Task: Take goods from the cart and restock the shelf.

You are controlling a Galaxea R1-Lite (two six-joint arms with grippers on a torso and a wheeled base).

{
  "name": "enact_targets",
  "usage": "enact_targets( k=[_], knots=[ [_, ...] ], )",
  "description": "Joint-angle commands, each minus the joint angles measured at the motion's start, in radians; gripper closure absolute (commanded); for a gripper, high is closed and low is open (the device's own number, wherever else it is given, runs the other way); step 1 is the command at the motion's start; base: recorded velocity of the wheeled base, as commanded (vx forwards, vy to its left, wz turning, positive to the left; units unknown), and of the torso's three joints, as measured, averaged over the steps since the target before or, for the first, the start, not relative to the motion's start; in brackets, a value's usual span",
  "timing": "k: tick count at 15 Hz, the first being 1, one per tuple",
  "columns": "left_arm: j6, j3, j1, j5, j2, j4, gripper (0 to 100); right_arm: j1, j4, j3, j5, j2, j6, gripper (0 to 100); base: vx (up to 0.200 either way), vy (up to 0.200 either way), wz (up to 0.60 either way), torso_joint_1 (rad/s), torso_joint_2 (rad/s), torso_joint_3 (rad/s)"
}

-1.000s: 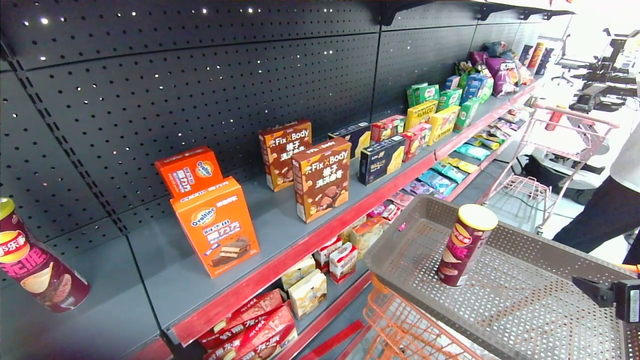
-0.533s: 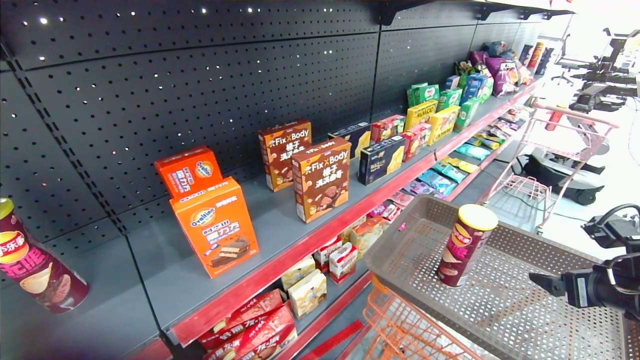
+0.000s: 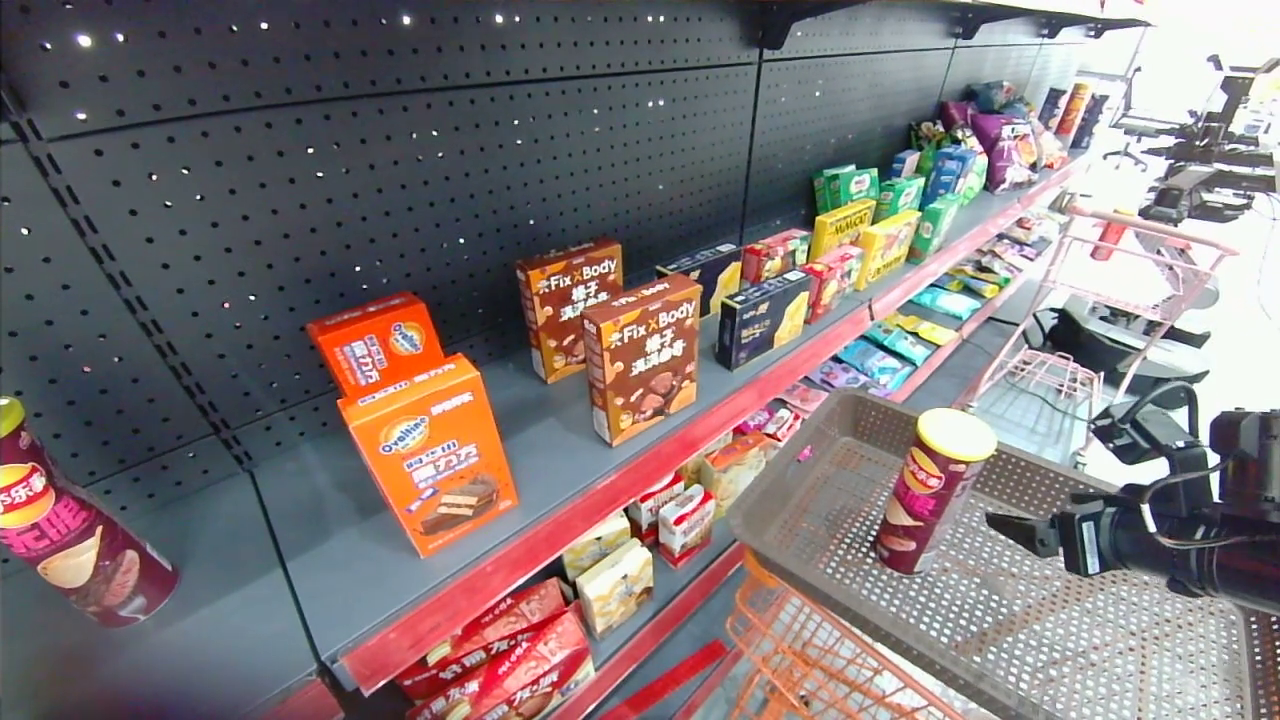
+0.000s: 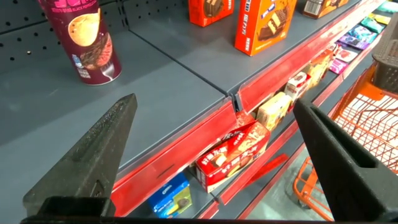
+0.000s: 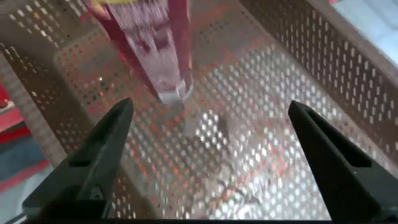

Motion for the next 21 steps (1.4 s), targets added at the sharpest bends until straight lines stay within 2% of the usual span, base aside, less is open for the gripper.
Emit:
enact_targets(
  k=[1,9,14,17,21],
  knots=[
    [-0.001,-0.002,0.0,0.0,0.0,0.0,0,0.019,-0.011,-0.004,0.001,0.028,0.0,0,0.0,0.0,0.0,0.0,0.0,0.0],
    [-0.001,0.0,0.0,0.0,0.0,0.0,0,0.047,-0.12,-0.035,0.027,0.165,0.0,0,0.0,0.0,0.0,0.0,0.0,0.0],
    [-0.001,0.0,0.0,0.0,0.0,0.0,0,0.071,-0.137,-0.158,0.027,0.312,0.0,0,0.0,0.0,0.0,0.0,0.0,0.0],
    [-0.001,0.0,0.0,0.0,0.0,0.0,0,0.108,-0.195,-0.253,0.027,0.42,0.0,0,0.0,0.0,0.0,0.0,0.0,0.0],
    [-0.001,0.0,0.0,0.0,0.0,0.0,0,0.179,-0.217,-0.451,0.036,0.63,-0.002,0,0.0,0.0,0.0,0.0,0.0,0.0]
  ],
)
